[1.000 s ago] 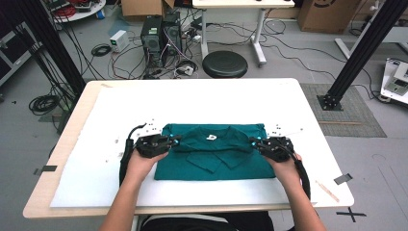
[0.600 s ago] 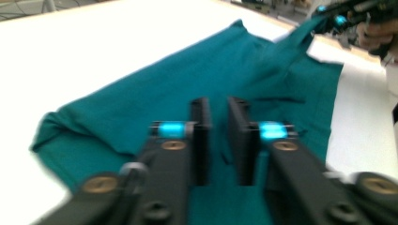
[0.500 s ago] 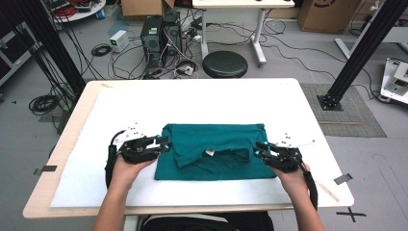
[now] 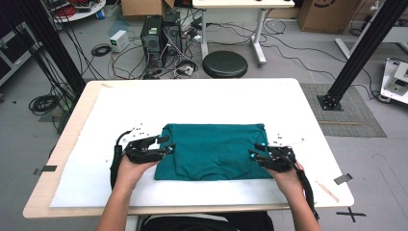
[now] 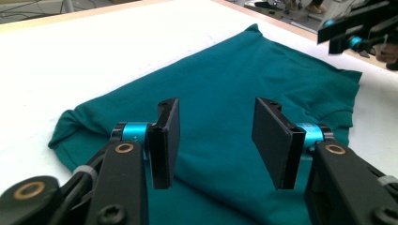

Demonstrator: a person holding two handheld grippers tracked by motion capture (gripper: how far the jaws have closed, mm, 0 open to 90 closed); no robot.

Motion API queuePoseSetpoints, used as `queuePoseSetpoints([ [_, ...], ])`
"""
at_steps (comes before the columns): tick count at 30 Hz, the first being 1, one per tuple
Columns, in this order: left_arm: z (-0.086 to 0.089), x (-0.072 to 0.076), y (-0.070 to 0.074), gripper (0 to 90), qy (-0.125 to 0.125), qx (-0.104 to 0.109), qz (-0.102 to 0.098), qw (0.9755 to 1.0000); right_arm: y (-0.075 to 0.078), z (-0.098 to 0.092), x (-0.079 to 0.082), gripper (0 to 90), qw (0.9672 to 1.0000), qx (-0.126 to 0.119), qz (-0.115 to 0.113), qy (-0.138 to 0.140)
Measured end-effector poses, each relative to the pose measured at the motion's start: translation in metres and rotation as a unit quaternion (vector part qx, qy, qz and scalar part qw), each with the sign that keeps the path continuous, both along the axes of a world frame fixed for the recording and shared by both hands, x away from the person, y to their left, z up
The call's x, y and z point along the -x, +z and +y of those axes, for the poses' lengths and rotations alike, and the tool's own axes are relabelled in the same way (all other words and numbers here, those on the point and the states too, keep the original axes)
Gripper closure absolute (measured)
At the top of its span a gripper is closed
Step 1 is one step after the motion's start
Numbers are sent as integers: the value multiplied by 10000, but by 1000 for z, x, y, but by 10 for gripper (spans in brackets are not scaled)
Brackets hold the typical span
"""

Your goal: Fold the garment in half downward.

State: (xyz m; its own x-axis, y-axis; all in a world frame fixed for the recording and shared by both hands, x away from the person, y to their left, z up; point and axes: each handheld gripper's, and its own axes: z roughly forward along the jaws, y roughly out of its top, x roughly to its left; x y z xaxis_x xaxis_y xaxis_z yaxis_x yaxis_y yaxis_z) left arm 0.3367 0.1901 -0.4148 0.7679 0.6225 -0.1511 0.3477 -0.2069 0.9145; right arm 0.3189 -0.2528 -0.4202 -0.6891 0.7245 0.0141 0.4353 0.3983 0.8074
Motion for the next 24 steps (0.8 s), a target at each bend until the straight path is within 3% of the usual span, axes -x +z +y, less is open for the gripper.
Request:
queuePoseSetpoints([
  [3, 1, -1, -1, 504, 49, -13, 17, 10000, -10, 9, -6, 614, 9996, 110, 242, 117],
  [6, 0, -1, -1, 500, 61, -48, 10, 10000, -23, 20, -9, 784, 9960, 506, 587, 445],
  [7, 0, -1, -1, 500, 60, -38, 9, 10000, -24, 21, -7, 858, 9965, 531, 469, 445],
  [8, 1, -2, -2, 500, 76, -32, 24, 10000, -23, 21, -6, 900, 9961, 558, 507, 455],
  [10, 2, -3, -2, 500, 98, -56, 23, 9999, -19, 17, -4, 900, 9959, 571, 570, 403],
  [15, 5, -3, -1, 500, 166, -55, -1, 9998, -8, 2, 8, 900, 9975, 445, 449, 317],
  [19, 5, -6, -4, 486, 266, -82, 60, 9996, -10, -4, 10, 898, 9981, 384, 403, 260],
  [22, 4, -10, -7, 452, 286, -89, 104, 9995, -9, -5, 6, 767, 9991, 235, 321, 129],
  [24, 4, -16, -9, 421, 368, -102, 120, 9992, -7, -7, 0, 738, 9995, 186, 244, 6],
])
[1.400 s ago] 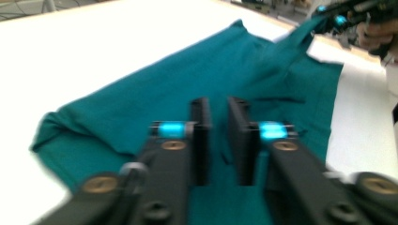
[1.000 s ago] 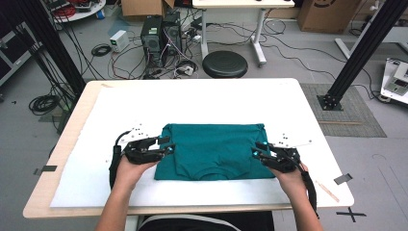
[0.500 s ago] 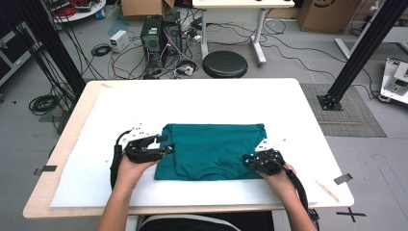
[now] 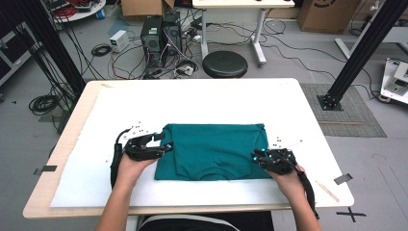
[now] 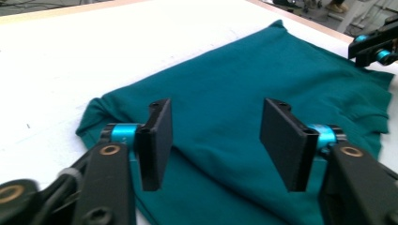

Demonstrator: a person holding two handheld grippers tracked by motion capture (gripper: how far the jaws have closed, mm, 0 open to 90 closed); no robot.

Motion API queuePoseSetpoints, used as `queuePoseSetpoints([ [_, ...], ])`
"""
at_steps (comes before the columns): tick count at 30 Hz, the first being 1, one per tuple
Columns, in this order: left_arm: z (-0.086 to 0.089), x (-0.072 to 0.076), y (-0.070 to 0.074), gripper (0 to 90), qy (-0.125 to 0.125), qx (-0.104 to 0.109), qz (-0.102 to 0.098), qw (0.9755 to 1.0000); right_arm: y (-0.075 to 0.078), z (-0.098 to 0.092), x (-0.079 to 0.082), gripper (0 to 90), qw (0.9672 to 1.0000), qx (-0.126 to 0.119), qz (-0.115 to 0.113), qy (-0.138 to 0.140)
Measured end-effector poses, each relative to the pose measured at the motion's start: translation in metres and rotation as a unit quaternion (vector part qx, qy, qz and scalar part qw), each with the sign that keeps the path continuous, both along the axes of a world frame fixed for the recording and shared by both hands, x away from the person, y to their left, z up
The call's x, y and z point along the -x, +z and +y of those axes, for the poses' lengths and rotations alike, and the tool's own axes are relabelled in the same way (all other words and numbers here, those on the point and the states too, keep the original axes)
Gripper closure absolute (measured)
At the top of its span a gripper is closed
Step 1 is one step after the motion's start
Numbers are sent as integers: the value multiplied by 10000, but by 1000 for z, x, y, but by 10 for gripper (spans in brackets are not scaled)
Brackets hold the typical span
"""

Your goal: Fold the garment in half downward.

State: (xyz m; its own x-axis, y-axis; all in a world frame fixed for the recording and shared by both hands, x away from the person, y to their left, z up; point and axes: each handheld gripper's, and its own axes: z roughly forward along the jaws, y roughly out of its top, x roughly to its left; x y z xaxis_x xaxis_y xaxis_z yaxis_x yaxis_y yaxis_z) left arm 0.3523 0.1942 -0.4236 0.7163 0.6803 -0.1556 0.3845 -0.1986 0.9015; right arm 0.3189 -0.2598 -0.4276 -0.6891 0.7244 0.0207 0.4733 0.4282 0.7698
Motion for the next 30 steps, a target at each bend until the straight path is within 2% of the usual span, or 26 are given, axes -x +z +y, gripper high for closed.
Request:
queuePoseSetpoints([
  [2, -1, -8, -3, 417, 104, 39, 44, 9999, 2, -2, -9, 680, 9998, 19, -108, -189],
  [5, -6, -22, -6, 410, 245, -114, 161, 9995, 3, -6, -31, 647, 9991, 6, -136, -389],
  [8, -14, -38, -11, 410, 343, -280, 242, 9987, 3, -6, -54, 650, 9974, 240, -46, -674],
  [11, -18, -51, -17, 410, 441, -423, 364, 9975, -1, -9, -74, 659, 9955, 260, 70, -912],
  [13, -20, -60, -20, 410, 487, -610, 410, 9961, -4, -10, -85, 665, 9941, 261, 156, -1042],
  [14, -22, -64, -22, 412, 550, -602, 429, 9957, -6, -11, -91, 675, 9938, 283, 170, -1066],
  [15, -22, -68, -24, 415, 577, -687, 499, 9947, -8, -11, -96, 695, 9928, 300, 250, -1129],
  [17, -24, -76, -26, 420, 698, -930, 724, 9906, -15, -10, -106, 762, 9923, 389, 368, -1114],
  [19, -27, -79, -26, 427, 773, -1185, 676, 9876, -15, -10, -109, 854, 9921, 390, 318, -1147],
  [21, -29, -81, -26, 435, 898, -1233, 597, 9865, -13, -9, -114, 885, 9914, 458, 239, -1201],
  [25, -29, -82, -26, 443, 970, -1190, 602, 9863, -14, -7, -121, 886, 9898, 601, 162, -1278],
  [27, -28, -82, -25, 445, 1034, -1231, 550, 9855, -15, -9, -123, 880, 9902, 505, 173, -1292],
  [30, -26, -82, -25, 444, 1163, -1258, 467, 9841, -14, -13, -122, 845, 9887, 514, 240, -1385],
])
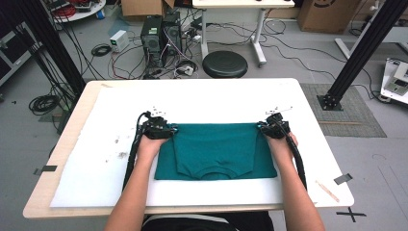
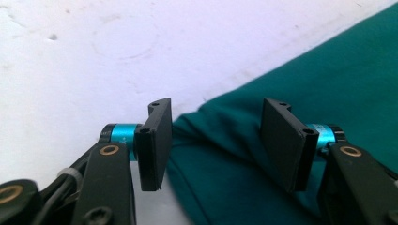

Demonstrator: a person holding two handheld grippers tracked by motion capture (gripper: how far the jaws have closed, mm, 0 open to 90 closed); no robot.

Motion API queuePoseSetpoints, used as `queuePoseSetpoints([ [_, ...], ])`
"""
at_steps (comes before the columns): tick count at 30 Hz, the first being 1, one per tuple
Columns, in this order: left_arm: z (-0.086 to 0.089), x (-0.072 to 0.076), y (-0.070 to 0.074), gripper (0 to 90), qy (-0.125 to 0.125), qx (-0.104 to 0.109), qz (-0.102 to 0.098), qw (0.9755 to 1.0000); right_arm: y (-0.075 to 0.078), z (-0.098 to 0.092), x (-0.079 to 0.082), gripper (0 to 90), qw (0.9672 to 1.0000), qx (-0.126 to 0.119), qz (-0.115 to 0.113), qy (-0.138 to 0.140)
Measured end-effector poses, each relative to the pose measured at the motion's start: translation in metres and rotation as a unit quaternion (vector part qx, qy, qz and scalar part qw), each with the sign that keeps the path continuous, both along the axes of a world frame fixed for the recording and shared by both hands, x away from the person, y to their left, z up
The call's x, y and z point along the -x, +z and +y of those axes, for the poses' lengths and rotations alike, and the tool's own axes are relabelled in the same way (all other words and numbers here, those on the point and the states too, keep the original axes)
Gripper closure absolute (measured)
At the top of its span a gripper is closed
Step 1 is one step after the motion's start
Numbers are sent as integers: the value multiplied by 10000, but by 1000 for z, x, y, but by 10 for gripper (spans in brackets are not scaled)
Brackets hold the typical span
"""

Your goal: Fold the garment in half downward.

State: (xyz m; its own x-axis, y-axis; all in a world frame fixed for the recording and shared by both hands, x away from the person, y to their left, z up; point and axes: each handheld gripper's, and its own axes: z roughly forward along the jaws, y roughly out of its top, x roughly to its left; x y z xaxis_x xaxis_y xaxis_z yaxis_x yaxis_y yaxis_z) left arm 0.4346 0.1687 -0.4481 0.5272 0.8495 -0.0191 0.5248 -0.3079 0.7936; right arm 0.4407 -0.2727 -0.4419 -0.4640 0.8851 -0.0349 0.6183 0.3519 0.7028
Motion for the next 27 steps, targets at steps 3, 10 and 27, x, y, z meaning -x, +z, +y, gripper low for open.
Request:
queuePoseSetpoints([
  [3, 4, 2, 4, 411, 102, -31, -54, 9999, 1, -5, 1, 841, 9981, 468, -53, -389],
  [10, 18, 16, 23, 383, 65, 312, -430, 9986, 11, -19, 6, 678, 9983, -324, -203, -450],
  [27, 51, 54, 35, 295, -390, 971, -856, 9908, 26, -18, 29, 410, 9971, -529, -545, -113],
])
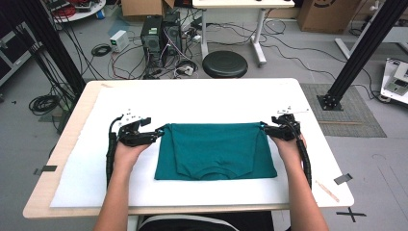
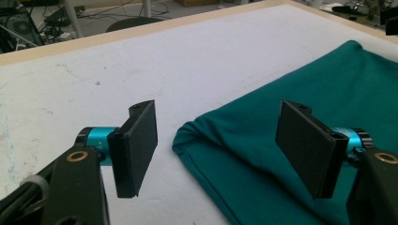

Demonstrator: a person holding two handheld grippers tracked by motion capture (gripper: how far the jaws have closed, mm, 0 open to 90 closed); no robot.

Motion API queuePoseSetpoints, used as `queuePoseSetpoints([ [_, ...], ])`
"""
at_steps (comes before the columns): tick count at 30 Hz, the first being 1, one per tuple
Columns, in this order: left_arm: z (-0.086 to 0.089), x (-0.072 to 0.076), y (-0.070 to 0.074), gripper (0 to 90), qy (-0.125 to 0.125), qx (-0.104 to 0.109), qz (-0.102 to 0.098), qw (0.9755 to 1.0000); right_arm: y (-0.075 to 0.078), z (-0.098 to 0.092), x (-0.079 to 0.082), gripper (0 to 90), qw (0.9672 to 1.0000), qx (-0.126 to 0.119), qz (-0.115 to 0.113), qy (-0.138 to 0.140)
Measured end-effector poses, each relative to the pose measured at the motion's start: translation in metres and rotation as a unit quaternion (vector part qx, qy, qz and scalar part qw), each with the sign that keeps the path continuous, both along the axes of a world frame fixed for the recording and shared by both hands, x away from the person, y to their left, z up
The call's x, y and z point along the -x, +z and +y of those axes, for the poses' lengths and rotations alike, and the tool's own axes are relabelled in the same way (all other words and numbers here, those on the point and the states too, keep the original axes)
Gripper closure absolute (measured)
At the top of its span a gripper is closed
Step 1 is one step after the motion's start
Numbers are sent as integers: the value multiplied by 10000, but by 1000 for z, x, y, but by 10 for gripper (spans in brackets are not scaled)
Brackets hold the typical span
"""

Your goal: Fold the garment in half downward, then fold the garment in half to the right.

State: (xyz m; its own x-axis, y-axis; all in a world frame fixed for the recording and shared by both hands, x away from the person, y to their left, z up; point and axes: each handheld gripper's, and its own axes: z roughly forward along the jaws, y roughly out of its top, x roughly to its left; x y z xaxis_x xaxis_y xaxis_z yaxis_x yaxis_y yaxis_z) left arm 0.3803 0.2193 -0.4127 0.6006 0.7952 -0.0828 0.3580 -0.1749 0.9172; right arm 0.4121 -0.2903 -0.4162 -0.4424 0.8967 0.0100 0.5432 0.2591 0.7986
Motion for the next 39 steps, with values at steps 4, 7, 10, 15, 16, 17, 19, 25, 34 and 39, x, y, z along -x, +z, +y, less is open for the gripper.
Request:
queuePoseSetpoints([
  [4, 2, 3, 3, 279, -87, 40, -23, 10000, 6, 0, 17, 361, 9995, -118, -214, 178],
  [7, 2, 5, 2, 277, -161, 51, -38, 9999, 9, 0, 30, 319, 9986, -116, -387, 338],
  [10, -1, 7, 2, 271, -202, -46, -58, 9998, 11, -1, 44, 285, 9971, -188, -525, 514],
  [15, -4, 10, 5, 258, -336, 8, -125, 9994, 16, -1, 54, 251, 9953, -236, -682, 645],
  [16, -4, 11, 6, 256, -331, 10, -161, 9993, 17, -1, 55, 249, 9946, -183, -755, 693],
  [17, -3, 12, 8, 249, -305, 13, -190, 9994, 19, 0, 57, 243, 9945, -212, -753, 690],
  [19, -1, 13, 11, 238, -288, 30, -233, 9993, 21, 1, 59, 222, 9939, -221, -801, 728],
  [25, 0, 16, 15, 236, -276, 72, -300, 9991, 27, 8, 65, 222, 9923, -231, -868, 848],
  [34, -4, 17, 14, 236, -301, 15, -209, 9993, 31, 6, 68, 222, 9924, -292, -871, 814],
  [39, -5, 19, 12, 236, -317, -34, -85, 9995, 32, 9, 67, 222, 9928, -96, -902, 778],
])
